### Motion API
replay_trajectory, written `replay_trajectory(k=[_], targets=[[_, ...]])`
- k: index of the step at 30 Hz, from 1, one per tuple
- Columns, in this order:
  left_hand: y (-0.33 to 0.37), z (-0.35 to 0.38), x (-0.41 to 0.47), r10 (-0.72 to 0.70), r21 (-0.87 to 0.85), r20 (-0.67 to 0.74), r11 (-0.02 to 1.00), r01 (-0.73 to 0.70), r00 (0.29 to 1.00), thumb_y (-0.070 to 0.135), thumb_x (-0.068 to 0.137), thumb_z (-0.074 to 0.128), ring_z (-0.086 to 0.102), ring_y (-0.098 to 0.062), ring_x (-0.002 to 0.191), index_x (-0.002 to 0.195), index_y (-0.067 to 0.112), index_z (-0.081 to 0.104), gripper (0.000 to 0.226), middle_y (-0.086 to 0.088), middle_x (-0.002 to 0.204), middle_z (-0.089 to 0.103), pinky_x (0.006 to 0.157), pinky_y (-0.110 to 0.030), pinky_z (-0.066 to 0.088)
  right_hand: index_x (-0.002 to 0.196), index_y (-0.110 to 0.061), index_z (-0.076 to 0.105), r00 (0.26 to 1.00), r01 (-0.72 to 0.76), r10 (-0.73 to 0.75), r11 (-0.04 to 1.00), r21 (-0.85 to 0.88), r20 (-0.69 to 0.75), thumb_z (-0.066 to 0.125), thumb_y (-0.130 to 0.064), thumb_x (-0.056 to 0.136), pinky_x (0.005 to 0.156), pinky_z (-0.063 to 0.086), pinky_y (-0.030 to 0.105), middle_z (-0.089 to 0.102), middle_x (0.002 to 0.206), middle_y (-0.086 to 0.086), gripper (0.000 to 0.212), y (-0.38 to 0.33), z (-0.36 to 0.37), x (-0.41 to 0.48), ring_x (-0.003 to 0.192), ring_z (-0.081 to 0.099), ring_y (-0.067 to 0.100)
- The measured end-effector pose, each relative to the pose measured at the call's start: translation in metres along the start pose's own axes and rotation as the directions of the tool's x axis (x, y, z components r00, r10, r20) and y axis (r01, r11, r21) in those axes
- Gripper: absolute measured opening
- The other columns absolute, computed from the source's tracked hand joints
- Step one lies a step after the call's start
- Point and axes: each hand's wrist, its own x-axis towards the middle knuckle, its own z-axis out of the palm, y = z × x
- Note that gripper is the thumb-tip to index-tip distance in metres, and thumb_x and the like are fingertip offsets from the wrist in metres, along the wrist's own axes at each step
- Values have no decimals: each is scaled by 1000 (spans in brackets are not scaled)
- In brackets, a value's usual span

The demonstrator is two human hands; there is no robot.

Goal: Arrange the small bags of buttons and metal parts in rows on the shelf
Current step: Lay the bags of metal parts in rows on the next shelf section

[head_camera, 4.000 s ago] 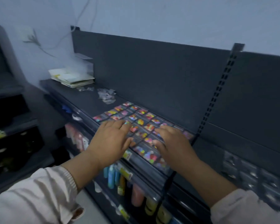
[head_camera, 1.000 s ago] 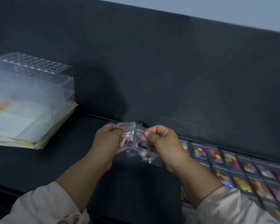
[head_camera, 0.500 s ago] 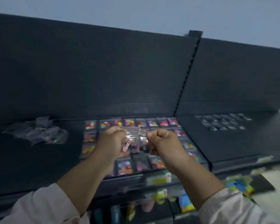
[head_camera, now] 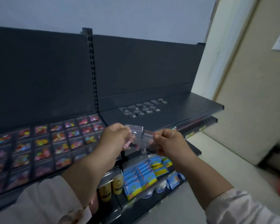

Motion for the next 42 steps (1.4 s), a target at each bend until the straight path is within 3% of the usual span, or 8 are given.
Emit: replay_trajectory(k=[8,15,18,22,32,36,39,42], targets=[[-7,82,64,10,62,109,998,-17,994,11,92,52,53,-12,61,75,13,57,18,-9,76,61,47,-18,43,76,-11,59,988,-28,27,1000,-2,-149,53,-7,91,69,48,38,65,68,9,17,19,-76,43,71,59,25],[-10,139,162,5,73,135,997,-15,991,12,92,53,56,-18,63,70,12,58,23,-7,69,61,54,-25,44,78,-9,57,981,-60,54,998,-24,-187,53,-6,93,57,47,26,66,73,10,15,18,-120,134,64,60,18],[-3,159,200,-6,73,136,997,-4,991,11,92,54,57,-15,60,72,10,60,21,-8,69,62,53,-24,45,74,-12,58,980,-42,25,996,-82,-199,55,-7,92,54,43,26,63,70,9,19,12,-134,178,62,55,20],[0,181,241,0,111,122,994,-13,992,14,92,54,58,-19,65,75,9,63,20,-6,68,64,68,-32,48,77,-11,60,981,-31,5,991,-127,-196,56,-10,92,57,41,30,61,72,11,15,13,-153,227,64,51,21],[-19,229,319,44,211,9,976,-45,999,13,91,54,58,-20,62,75,16,60,18,-2,68,64,74,-48,54,75,-10,57,999,-37,31,980,-195,-34,55,-8,92,48,44,23,57,66,7,17,33,-189,352,57,53,16],[-28,255,353,30,247,-91,969,-6,995,14,90,52,59,-22,68,76,22,59,18,-4,78,69,72,-43,53,77,-5,53,996,-42,53,989,-141,78,49,-1,93,39,39,15,54,56,4,18,40,-207,408,39,50,3],[-33,279,378,14,246,-202,969,37,979,2,85,49,53,-22,60,74,21,56,24,-9,77,67,63,-37,47,76,-10,55,977,-72,101,985,-159,188,50,-3,93,45,41,20,60,57,4,19,49,-218,452,49,53,12],[-41,299,399,33,343,-274,937,65,961,1,84,48,60,-22,61,76,24,57,27,-7,73,67,62,-35,51,78,-12,55,947,-79,135,977,-198,290,48,-4,94,52,42,26,63,64,5,20,60,-226,487,56,54,16]])
